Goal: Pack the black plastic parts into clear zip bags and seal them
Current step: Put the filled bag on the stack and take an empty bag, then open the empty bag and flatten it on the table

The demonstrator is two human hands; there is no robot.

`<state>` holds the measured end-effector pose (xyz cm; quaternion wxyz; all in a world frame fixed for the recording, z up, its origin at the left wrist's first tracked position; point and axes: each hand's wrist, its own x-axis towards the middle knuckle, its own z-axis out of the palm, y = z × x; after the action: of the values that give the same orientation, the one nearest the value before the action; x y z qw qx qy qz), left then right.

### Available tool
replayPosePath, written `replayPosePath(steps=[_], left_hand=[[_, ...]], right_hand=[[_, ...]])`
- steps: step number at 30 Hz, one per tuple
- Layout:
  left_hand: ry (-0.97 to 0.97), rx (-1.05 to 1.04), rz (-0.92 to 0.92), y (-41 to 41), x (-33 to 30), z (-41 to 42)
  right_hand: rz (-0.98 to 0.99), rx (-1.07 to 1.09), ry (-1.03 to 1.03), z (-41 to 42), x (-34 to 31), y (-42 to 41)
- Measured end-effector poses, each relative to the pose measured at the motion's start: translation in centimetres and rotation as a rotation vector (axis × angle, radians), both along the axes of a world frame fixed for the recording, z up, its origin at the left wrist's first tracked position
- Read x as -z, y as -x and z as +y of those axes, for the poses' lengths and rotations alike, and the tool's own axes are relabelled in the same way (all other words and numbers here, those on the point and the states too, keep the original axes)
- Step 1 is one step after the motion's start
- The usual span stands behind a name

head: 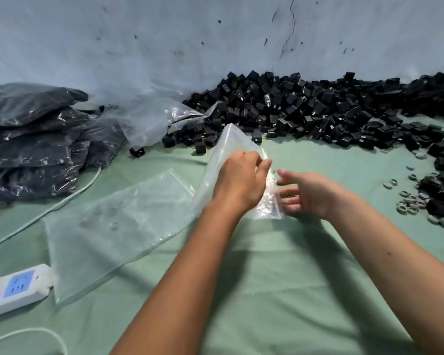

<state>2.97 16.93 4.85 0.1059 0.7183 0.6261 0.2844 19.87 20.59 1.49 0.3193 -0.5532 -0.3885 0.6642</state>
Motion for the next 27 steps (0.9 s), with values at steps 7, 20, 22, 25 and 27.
replayPosePath(steps=[7, 20, 22, 25, 27], left_hand=[[-0.338, -0.475, -0.167, 4.9, 3.2, -0.8], [0.536, 0.035, -1.667, 7.9, 4.0, 0.6], [0.538, 0.132, -1.761, 7.8, 4.4, -0.2], [0.447, 0.133, -1.842, 9.6, 4.3, -0.8], [0.384, 0.078, -1.809, 12.0, 3.9, -1.1]], right_hand=[[-0.153, 0.094, -0.19, -0.5, 1.5, 0.2], [1.096, -0.208, -0.418, -0.5, -7.1, 5.3], [1.021, -0.097, -0.388, 0.0, -5.9, 4.4], [0.505, 0.173, -0.351, 0.1, -2.9, 2.3], [0.052, 0.291, -0.389, -0.4, -0.8, 0.8]])
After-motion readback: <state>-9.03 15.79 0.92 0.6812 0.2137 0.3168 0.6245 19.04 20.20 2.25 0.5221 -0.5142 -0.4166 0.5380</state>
